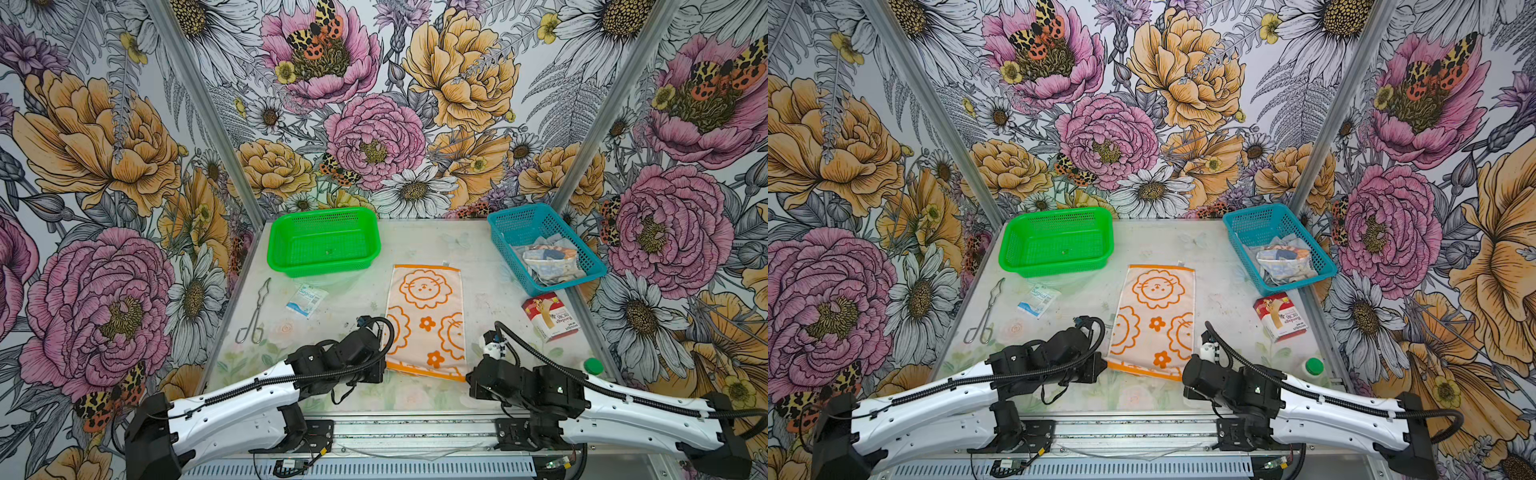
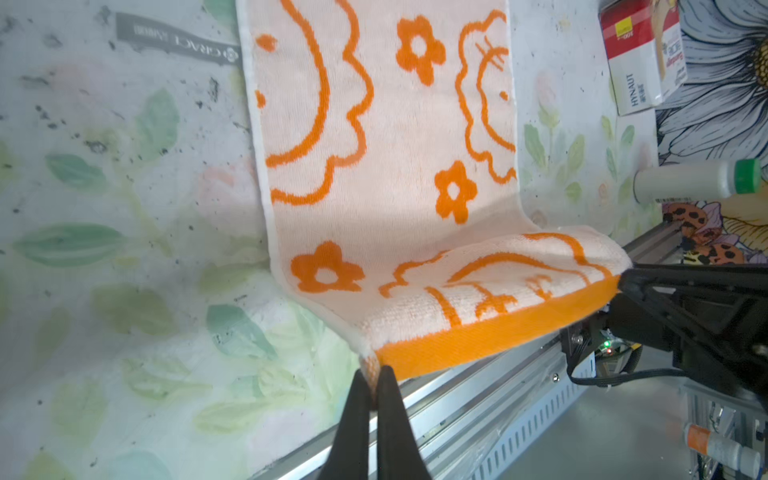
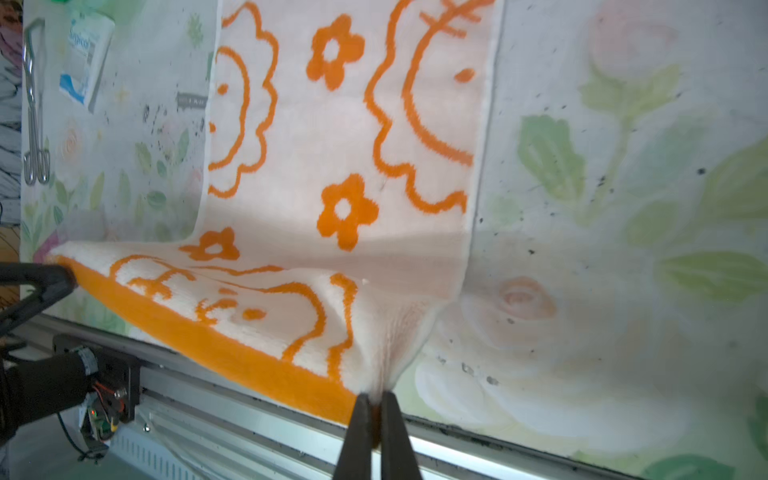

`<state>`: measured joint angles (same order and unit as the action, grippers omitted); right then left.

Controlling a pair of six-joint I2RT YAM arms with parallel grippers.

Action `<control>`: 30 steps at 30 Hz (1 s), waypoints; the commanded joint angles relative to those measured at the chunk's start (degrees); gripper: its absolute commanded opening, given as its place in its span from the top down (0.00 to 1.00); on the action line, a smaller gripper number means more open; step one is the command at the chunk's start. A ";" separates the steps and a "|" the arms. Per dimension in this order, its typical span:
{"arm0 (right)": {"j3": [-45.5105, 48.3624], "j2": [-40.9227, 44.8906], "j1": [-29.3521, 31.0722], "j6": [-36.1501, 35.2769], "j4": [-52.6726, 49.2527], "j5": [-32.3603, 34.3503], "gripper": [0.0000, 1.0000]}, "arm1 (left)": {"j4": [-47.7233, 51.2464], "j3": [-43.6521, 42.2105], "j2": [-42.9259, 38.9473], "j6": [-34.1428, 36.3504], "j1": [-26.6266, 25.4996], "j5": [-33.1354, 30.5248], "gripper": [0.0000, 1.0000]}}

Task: Fold and stack the towels
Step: 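Lift the near edge with both grippers and fold it toward the far edge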

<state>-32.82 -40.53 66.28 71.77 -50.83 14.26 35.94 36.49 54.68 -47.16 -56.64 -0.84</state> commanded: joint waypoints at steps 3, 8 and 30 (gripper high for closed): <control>-5.88 -4.14 -17.34 -20.09 -0.11 -6.68 1.00 | -3.85 6.99 6.65 12.86 9.48 6.13 1.00; -10.22 -15.49 -31.23 -32.04 7.30 -14.40 1.00 | -6.99 13.47 17.15 18.96 16.71 10.10 1.00; -35.51 -56.22 -51.35 -50.38 19.09 -26.90 1.00 | -12.03 38.34 49.10 26.39 29.43 11.74 1.00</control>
<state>-65.58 -94.80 16.03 23.66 -33.12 -11.60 25.85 72.38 102.89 -22.50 -28.08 10.81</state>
